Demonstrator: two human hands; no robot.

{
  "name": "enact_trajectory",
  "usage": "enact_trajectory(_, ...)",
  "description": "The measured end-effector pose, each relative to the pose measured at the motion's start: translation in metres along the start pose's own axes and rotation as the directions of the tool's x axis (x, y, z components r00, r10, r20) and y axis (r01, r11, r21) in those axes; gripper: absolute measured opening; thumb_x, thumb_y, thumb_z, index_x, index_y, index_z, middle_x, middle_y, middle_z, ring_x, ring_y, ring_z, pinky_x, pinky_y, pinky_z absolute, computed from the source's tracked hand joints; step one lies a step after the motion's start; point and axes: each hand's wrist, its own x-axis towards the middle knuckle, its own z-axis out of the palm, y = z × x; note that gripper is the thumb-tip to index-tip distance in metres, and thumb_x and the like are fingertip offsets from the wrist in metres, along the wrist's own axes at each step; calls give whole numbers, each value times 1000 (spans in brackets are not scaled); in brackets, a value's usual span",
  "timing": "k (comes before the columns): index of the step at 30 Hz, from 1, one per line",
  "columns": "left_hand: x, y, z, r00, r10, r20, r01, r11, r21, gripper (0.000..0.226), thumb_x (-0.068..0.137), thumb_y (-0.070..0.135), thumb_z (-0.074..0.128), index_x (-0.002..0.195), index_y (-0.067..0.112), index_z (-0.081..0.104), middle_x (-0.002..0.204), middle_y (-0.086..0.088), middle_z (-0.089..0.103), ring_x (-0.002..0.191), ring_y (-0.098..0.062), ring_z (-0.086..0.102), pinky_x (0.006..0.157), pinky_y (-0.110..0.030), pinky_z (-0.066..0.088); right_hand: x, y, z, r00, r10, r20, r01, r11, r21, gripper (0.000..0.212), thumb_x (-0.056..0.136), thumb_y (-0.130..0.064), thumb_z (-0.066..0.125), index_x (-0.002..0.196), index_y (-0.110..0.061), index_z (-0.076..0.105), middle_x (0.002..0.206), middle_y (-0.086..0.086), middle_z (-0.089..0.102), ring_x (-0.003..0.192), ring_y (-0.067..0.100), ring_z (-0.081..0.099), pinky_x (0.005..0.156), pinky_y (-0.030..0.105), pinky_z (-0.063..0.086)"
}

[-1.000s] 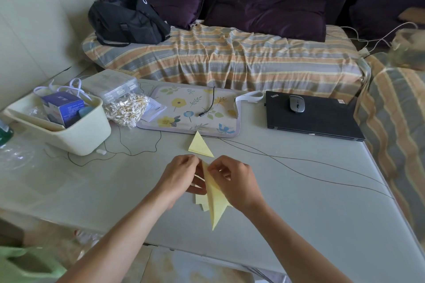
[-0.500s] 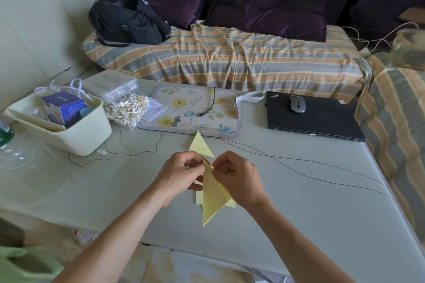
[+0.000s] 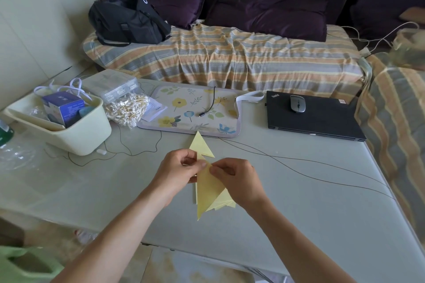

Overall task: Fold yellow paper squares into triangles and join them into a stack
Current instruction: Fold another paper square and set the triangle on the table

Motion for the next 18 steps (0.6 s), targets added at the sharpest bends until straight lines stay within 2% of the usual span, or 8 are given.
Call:
enact_trajectory(3,-3,-1,4,998,-27,47,28,1000,-8,8,95,9,70,93,9,77,88,-9,79,80,-22,75,78,-36,64,1,-1,0,999,-2,-42,2,1000,-9,12,91,-25,69,84,-24,78,77,-14,73,68,-3,62,64,15,47)
enact_trajectory(7,-1,-1,1,999,-24,-42,23,999,-25,8,93,12,72,92,5,77,89,-14,78,77,-23,75,69,-30,62,-1,-1,0,1000,22,-7,-22,1000,7,15,93,-29,67,82,-23,75,73,-6,72,60,8,62,63,23,49)
enact_trajectory(10,1,0,-1,996,-51,-67,46,996,-70,11,94,15,72,92,6,77,91,-16,78,74,-23,73,65,-27,61,-2,-1,-1,999,24,33,-25,1000,10,14,94,-24,67,86,-17,76,72,-1,73,57,11,65,66,28,53)
enact_trajectory(14,1,2,1,990,-91,-104,69,979,-194,13,94,18,73,97,6,76,95,-18,78,73,-23,72,71,-31,62,-1,-3,0,994,38,102,-45,997,60,17,97,-19,64,89,-14,77,75,3,76,64,21,73,78,39,61)
enact_trajectory(18,3,4,-1,982,-137,-133,89,943,-320,13,89,13,77,100,6,76,94,-16,77,77,-24,71,73,-32,61,-3,-4,0,992,35,119,-45,995,84,15,97,-22,63,90,-15,75,80,4,76,68,20,73,80,36,58)
